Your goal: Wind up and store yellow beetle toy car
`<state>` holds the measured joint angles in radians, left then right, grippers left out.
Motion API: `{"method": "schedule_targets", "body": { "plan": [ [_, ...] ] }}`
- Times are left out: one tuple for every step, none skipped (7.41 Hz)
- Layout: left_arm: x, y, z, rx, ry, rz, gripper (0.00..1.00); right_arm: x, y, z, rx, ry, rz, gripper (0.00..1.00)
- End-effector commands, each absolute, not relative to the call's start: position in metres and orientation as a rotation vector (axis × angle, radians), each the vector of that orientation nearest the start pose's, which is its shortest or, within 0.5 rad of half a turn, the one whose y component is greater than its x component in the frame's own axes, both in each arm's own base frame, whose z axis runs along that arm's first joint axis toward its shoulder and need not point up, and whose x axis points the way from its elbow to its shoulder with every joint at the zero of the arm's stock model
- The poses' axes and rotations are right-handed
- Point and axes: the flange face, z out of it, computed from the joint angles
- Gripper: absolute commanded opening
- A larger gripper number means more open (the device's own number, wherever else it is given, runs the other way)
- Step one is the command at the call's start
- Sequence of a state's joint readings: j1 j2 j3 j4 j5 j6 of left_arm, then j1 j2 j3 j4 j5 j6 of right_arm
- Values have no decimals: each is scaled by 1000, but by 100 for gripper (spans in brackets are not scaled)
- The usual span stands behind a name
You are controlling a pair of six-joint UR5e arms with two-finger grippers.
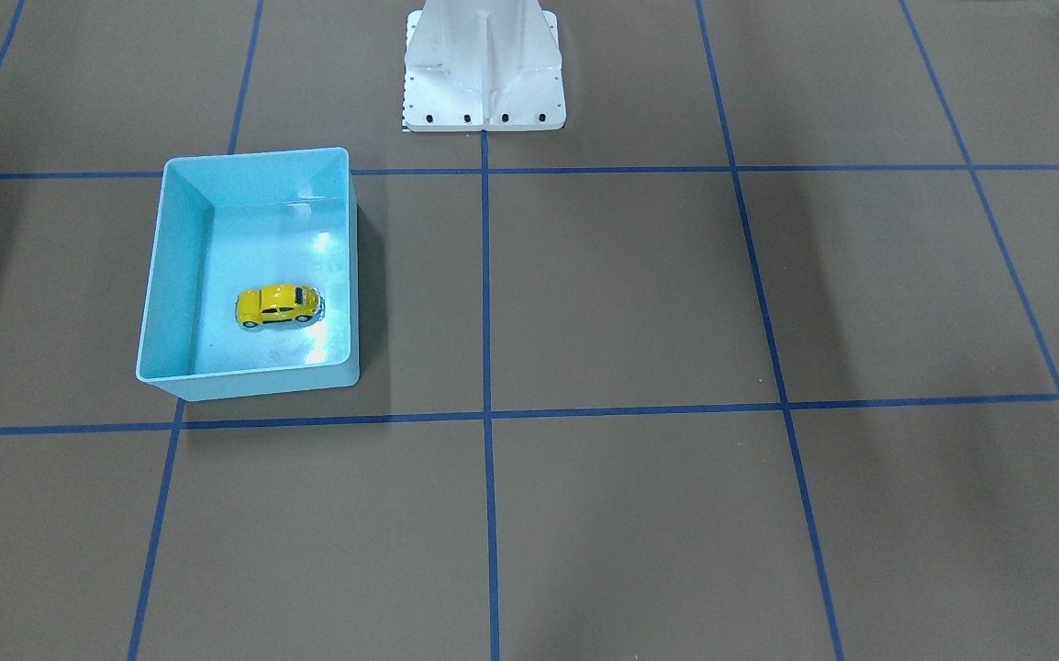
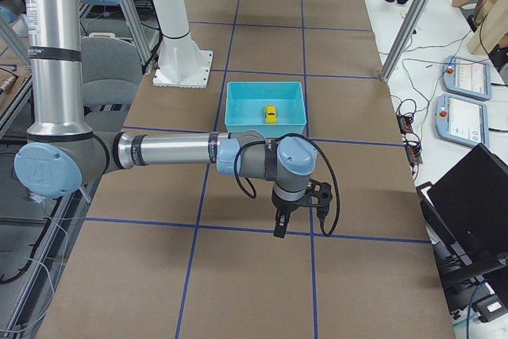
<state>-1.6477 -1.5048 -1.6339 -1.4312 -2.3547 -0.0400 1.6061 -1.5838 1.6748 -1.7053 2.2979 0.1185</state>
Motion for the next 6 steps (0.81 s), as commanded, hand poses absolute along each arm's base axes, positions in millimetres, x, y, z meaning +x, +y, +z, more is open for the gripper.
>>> {"method": "schedule_targets", "body": {
  "plan": [
    [-97,-447,672,-121,786,-166,100,83,-482,629,-71,-725,162,100],
    [-97,-447,672,-121,786,-166,100,83,-482,631,-72,-725,162,100],
    [-98,-447,672,-120,786,-168,100,83,-482,631,-74,-725,161,100],
    [-98,-447,672,-120,786,-168,100,83,-482,631,-72,-725,162,100],
    [-98,-446,672,-122,786,-168,100,82,-484,626,-65,-727,156,100],
    [-98,-446,672,-122,786,-168,100,82,-483,630,-73,-728,159,100]
  ]
}}
